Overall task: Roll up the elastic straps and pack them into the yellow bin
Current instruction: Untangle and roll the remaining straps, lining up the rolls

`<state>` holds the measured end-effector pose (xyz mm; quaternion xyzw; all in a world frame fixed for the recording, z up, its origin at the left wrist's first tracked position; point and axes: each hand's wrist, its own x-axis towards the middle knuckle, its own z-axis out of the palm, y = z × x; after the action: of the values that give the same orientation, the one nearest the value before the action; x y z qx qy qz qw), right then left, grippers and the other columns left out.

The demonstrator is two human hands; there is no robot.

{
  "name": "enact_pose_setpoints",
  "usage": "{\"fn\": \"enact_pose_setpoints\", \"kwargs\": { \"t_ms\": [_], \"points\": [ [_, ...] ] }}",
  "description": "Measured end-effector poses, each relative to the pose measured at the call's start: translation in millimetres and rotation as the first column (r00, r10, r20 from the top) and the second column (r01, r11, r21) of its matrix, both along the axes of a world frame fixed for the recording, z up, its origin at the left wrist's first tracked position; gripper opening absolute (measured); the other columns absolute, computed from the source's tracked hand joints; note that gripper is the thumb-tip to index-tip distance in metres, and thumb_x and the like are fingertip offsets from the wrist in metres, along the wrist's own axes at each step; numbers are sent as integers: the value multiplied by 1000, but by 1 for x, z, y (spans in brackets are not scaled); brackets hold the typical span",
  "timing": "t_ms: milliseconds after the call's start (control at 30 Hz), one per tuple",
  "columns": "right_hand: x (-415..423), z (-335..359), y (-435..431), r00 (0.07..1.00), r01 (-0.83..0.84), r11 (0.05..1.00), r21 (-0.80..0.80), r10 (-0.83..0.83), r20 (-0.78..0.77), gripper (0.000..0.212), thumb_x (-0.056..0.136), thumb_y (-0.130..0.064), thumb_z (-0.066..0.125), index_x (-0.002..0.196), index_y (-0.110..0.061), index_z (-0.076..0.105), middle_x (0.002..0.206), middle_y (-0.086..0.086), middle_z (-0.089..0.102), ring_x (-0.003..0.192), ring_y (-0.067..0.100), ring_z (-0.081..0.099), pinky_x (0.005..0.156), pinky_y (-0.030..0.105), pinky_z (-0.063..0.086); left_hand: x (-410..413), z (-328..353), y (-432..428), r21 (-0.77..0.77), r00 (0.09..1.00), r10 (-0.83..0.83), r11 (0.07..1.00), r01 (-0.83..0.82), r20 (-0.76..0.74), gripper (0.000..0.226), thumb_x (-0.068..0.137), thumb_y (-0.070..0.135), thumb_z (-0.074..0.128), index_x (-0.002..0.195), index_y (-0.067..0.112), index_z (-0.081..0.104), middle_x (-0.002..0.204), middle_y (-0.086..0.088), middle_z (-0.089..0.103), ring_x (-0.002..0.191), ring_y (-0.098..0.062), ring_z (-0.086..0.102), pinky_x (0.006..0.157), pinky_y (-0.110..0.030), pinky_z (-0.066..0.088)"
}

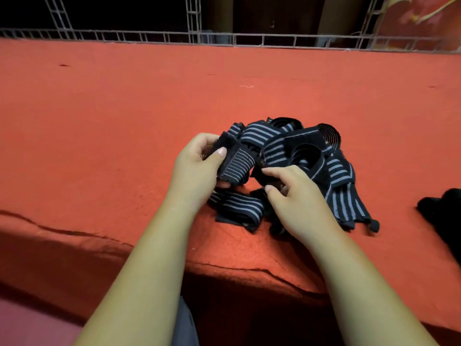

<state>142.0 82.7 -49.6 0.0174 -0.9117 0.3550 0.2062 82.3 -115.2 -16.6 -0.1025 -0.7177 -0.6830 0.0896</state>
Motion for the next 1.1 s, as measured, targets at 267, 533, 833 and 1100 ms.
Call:
{"fn": "enact_pose_setpoints", "kwargs": {
  "t_ms": [267, 533, 833, 1100],
  "points": [
    [11, 2, 5, 988, 95, 995, -25, -91, 126, 36, 104, -26, 68, 139, -28, 69, 117, -10, 51, 101, 5, 59, 108, 25, 43, 13, 18, -5, 324, 993, -113, 941, 100, 22, 14, 112, 12, 57, 117, 20, 66, 90, -1, 72, 64, -9, 68, 47, -22, 54],
    [33, 22, -6, 986, -164, 875, -455, 161, -45, 61, 103, -41, 68, 160, -45, 46, 140, -27, 59, 127, -7, 58, 107, 20, 45, 27, 22, -3, 373, 902, -409, 865, 335, 139, 8, 113, 18, 54, 117, 18, 61, 61, -1, 50, 34, -5, 36, 31, -16, 29],
    [38, 20, -10, 944, -207, 647, -734, 328, 24, 24, 113, -15, 57, 132, -23, 69, 108, 3, 82, 92, 16, 76, 88, 41, 61, 26, 24, 13, 596, 877, -424, 772, 219, 228, 22, 110, 18, 57, 115, 5, 73, 97, -8, 80, 79, -14, 77, 69, -26, 65],
    [34, 30, 1, 953, -26, 434, -901, 283, 109, 29, 111, -12, 53, 128, -10, 76, 79, 17, 60, 50, 17, 46, 39, 22, 35, 28, 15, 9, 554, 706, -708, 586, 591, -5, 61, 75, -2, 41, 131, -10, 63, 114, -22, 71, 100, -29, 68, 89, -32, 52]
  ]
}}
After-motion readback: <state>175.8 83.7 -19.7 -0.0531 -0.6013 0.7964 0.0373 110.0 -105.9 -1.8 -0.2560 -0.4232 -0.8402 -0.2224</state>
